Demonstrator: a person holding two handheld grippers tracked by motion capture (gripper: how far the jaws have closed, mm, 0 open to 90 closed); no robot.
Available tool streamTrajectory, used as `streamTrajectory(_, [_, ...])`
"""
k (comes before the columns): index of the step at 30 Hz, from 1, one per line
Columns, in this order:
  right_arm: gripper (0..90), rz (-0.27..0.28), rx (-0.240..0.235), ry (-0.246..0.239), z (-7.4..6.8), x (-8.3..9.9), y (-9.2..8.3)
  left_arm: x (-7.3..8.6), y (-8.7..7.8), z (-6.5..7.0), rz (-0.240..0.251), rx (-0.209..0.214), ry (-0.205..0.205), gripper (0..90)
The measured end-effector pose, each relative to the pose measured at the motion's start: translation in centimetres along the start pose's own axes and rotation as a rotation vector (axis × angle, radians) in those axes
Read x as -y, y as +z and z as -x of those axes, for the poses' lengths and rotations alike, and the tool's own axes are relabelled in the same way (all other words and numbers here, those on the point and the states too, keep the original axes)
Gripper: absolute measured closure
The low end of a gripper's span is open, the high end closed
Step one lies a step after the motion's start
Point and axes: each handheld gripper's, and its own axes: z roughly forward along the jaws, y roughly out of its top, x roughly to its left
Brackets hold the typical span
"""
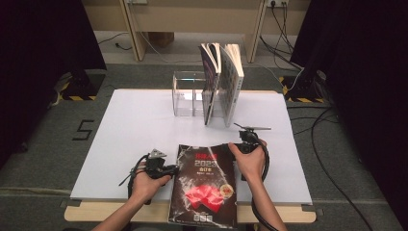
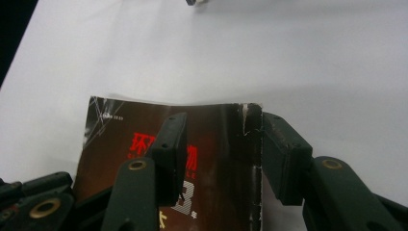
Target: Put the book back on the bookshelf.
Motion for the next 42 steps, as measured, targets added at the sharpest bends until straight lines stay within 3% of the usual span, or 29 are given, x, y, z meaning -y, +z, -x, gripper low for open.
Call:
streamTrajectory(2, [56.1,-0.014,0.012,-0.009,0.2,0.2,0.1,0.0,0.0,0.0,0.002,-0.001,0.0,74.6])
streamTrajectory(16, [58.6,-0.066,-0.041,0.017,1.3,1.7,0.6,-0.1,0.0,0.1,-0.002,-0.003,0.003,74.7])
streamTrajectory(20, [60.7,-0.104,-0.046,0.017,1.7,1.9,0.8,0.0,0.0,0.1,-0.001,-0.003,0.015,74.7])
streamTrajectory(24, [62.6,-0.103,-0.062,0.027,1.9,2.0,0.9,0.0,0.0,0.1,0.001,-0.003,0.01,74.7])
streamTrajectory(33, [85.0,-0.136,-0.061,-0.015,1.2,1.2,0.0,0.0,0.0,0.1,-0.001,0.001,0.035,73.0])
streamTrajectory(38, [87.1,-0.097,-0.076,-0.027,0.4,1.1,-0.7,0.0,-0.2,-0.2,0.004,0.022,0.021,69.2])
streamTrajectory(41, [87.3,-0.056,-0.109,-0.026,0.0,0.9,-1.7,-0.2,-0.6,-0.1,0.04,-0.015,0.051,64.5])
streamTrajectory(42, [87.3,-0.043,-0.116,-0.03,-0.2,0.8,-2.0,-0.3,-0.8,-0.1,0.051,-0.007,0.039,63.4])
